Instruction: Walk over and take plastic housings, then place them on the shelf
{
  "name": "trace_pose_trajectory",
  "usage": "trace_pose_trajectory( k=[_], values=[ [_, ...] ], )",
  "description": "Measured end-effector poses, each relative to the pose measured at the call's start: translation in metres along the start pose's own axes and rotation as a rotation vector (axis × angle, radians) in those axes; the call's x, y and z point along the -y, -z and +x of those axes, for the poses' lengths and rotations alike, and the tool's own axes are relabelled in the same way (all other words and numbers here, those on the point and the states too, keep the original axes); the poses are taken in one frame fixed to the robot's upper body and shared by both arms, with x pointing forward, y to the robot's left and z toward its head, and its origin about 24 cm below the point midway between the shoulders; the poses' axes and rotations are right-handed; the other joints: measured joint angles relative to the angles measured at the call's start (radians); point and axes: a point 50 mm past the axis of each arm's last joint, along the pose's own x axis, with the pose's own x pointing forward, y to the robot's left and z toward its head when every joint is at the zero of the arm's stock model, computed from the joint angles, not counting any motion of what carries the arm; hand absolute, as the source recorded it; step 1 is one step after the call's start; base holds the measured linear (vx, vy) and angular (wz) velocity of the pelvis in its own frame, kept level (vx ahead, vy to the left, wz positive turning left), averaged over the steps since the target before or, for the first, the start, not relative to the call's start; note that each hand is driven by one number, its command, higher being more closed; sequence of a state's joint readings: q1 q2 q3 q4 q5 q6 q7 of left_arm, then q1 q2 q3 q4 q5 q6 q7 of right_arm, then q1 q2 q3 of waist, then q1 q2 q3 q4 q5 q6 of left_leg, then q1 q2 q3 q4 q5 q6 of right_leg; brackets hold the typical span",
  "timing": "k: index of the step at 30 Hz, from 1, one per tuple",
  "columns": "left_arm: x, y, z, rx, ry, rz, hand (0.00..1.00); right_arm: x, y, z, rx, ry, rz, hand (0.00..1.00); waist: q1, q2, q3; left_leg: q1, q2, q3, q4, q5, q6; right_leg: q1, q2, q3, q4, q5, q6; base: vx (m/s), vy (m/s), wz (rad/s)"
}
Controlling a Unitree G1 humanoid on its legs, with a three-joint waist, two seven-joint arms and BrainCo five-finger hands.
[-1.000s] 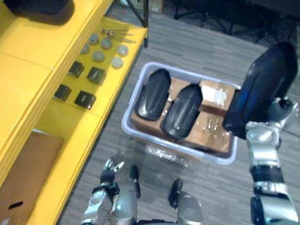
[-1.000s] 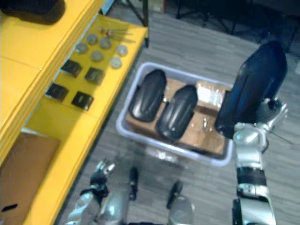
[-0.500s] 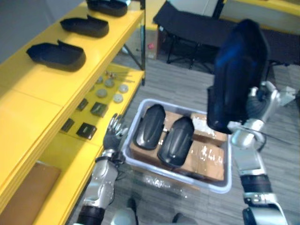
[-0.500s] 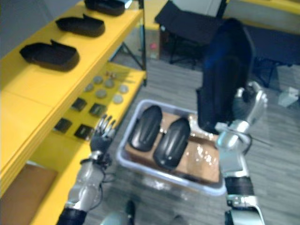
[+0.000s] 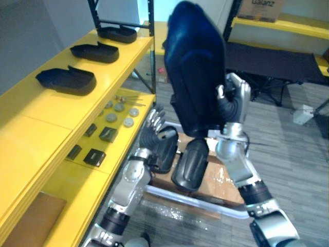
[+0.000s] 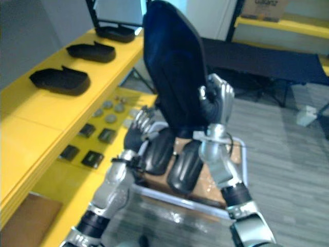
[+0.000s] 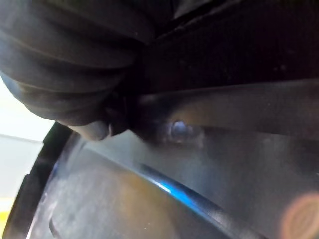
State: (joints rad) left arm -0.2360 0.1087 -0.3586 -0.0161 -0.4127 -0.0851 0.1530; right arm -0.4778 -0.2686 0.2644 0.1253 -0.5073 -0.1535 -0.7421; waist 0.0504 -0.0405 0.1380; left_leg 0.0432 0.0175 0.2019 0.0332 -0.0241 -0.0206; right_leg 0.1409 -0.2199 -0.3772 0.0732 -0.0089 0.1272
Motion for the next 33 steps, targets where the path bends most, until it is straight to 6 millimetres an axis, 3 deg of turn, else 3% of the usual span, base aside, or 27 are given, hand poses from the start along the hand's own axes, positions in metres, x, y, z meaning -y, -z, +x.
trace_pose_trajectory(
  k=[7, 16, 17, 21, 33],
  values=[
    [0.011, 0.005, -0.001, -0.031, 0.006, 0.032, 0.00, -0.019, -0.012, -0.013, 0.016, -0.065, 0.077, 1.00, -0.006, 0.011, -0.015, -0.009, -0.025, -0.003, -0.089, 0.080, 0.010, -0.026, -0.003, -0.006, -0.034, 0.009, -0.002, -0.11, 0.007, 0.04],
    [0.005, 0.006, -0.002, -0.040, -0.072, 0.014, 0.00, -0.036, 0.002, -0.050, -0.124, -0.157, 0.098, 1.00, -0.011, 0.022, -0.057, -0.011, -0.028, -0.002, -0.122, 0.122, 0.014, -0.048, -0.006, -0.007, -0.031, 0.002, -0.012, -0.09, 0.017, -0.01],
    [0.005, 0.006, -0.002, -0.039, -0.078, 0.015, 1.00, -0.036, 0.005, -0.055, -0.137, -0.168, 0.092, 1.00, -0.011, 0.022, -0.061, -0.011, -0.027, -0.003, -0.123, 0.124, 0.014, -0.045, -0.004, -0.007, -0.034, 0.004, -0.013, 0.00, 0.000, 0.00],
    [0.000, 0.009, -0.003, -0.065, -0.122, -0.060, 1.00, -0.041, 0.011, -0.082, -0.206, -0.241, 0.112, 1.00, -0.013, 0.017, -0.077, -0.013, -0.025, -0.007, -0.123, 0.130, 0.012, -0.034, 0.002, -0.007, -0.064, 0.022, -0.009, 0.00, 0.000, 0.00],
    [-0.011, 0.021, -0.005, -0.140, -0.137, -0.071, 1.00, -0.043, 0.013, -0.103, -0.227, -0.258, 0.134, 1.00, -0.021, -0.021, -0.102, -0.029, -0.019, -0.022, -0.122, 0.142, 0.007, -0.034, 0.015, -0.010, -0.085, 0.038, -0.013, 0.00, 0.005, 0.02]
  ],
)
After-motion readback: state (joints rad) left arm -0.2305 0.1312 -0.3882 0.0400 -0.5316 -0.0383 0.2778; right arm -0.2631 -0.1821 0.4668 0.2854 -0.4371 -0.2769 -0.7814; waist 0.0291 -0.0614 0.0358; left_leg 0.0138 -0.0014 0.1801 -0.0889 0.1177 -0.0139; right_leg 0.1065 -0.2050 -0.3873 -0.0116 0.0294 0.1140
